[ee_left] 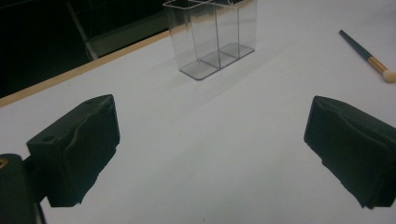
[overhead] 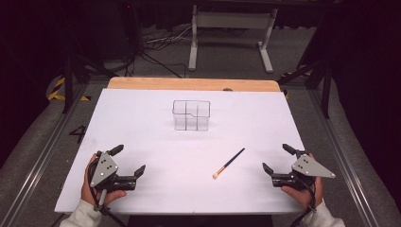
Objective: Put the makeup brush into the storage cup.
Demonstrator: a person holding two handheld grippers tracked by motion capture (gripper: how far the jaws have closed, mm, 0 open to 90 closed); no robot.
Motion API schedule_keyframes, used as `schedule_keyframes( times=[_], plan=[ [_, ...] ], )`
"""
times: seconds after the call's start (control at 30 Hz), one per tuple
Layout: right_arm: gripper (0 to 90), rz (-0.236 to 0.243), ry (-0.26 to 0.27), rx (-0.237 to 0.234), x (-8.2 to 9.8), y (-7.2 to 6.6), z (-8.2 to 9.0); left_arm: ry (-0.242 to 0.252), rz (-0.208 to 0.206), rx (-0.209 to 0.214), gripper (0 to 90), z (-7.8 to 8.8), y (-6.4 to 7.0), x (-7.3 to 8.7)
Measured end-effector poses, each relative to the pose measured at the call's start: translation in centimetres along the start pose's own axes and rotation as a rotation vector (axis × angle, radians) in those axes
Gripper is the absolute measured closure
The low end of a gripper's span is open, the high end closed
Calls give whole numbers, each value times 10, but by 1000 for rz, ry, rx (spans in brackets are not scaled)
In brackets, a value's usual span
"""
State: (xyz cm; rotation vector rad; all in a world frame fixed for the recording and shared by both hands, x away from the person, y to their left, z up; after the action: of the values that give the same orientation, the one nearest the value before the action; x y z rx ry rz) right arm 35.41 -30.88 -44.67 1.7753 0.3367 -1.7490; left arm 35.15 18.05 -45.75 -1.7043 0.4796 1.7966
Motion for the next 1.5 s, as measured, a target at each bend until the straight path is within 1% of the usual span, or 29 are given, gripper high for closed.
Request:
schedule_keyframes(
  times=[0.23, 0.27, 0.3, 0.33, 0.4, 0.47, 0.57, 0.6, 0.63, 0.73, 0.77, 0.8, 0.83, 0.87, 0.9, 0.93, 0.97, 1.0, 1.03, 1.13, 1.17, 1.23, 1.27, 1.3, 1.33, 1.37, 1.43, 1.47, 1.5],
  plan=[
    [60, 5, -20, -40, 2, -1, -4, -26, -10, 11, 48, 2, 1, 5],
    [82, 25, -30, -72, 1, -2, -8, -40, 3, 19, 48, 4, 1, 8],
    [87, 32, -39, -83, 1, -3, -9, -47, 4, 20, 48, 5, 1, 10],
    [92, 34, -46, -95, 0, -3, -11, -57, 6, 27, 46, 6, 2, 12],
    [116, 36, -66, -142, 0, -5, -15, -70, 3, 25, 46, 8, 2, 14],
    [121, 39, -93, -167, -1, -6, -17, -70, 11, 26, 47, 9, 3, 14],
    [129, 45, -125, -219, -6, -6, -20, -84, -3, 33, 48, 9, 6, 15],
    [129, 45, -125, -219, -6, -6, -20, -84, -3, 33, 50, 9, 6, 15],
    [148, 52, -137, -258, -11, -8, -21, -93, 2, 41, 50, 9, 7, 16],
    [174, 133, -205, -334, -21, -13, -29, -98, 7, 50, 50, 7, 8, 17],
    [182, 153, -244, -375, -24, -17, -34, -95, -3, 50, 53, 6, 8, 16],
    [189, 196, -282, -401, -27, -21, -40, -98, -6, 51, 56, 6, 9, 16],
    [203, 221, -308, -431, -30, -25, -44, -98, -6, 51, 56, 6, 9, 16],
    [203, 221, -308, -431, -30, -25, -44, -98, -9, 53, 56, 6, 9, 16],
    [224, 259, -367, -515, -34, -36, -55, -103, -13, 60, 55, 5, 10, 17],
    [224, 259, -367, -515, -34, -36, -55, -103, -13, 60, 54, 5, 10, 17],
    [258, 305, -400, -564, -38, -45, -63, -103, -12, 59, 54, 5, 10, 17],
    [269, 328, -422, -597, -40, -50, -68, -103, -11, 58, 53, 5, 10, 17],
    [287, 365, -439, -624, -41, -56, -75, -104, -6, 56, 53, 5, 10, 17],
    [325, 397, -486, -686, -40, -68, -90, -100, 2, 57, 53, 6, 10, 17],
    [342, 421, -509, -703, -39, -72, -94, -99, 2, 56, 53, 6, 9, 17],
    [367, 448, -552, -756, -34, -79, -102, -97, 0, 56, 53, 7, 9, 17],
    [384, 473, -573, -772, -32, -82, -106, -97, 0, 56, 54, 7, 9, 17],
    [384, 473, -573, -772, -32, -82, -106, -95, 3, 57, 54, 7, 9, 17],
    [402, 490, -599, -786, -29, -85, -108, -96, 0, 55, 55, 7, 9, 17],
    [419, 504, -628, -813, -24, -90, -114, -93, 0, 57, 55, 7, 9, 16],
    [453, 528, -653, -836, -20, -93, -118, -95, 0, 58, 56, 7, 9, 16],
    [467, 557, -690, -854, -15, -96, -121, -94, 2, 60, 57, 7, 9, 16],
    [484, 576, -711, -862, -12, -98, -123, -94, 2, 60, 57, 7, 9, 16]
  ],
)
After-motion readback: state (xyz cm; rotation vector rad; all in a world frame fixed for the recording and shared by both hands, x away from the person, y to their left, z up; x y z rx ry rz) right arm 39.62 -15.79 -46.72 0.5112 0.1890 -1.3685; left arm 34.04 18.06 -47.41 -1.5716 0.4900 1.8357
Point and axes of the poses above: each handheld gripper's, and its own axes: z roughly backward along the jaws, x roughly out of its underside, y roughly to its right, the point moved 6 cm from there along -z, roughly forward along the jaws, and after that the axes turned 14 degrees about y, right-handed, at the moved point
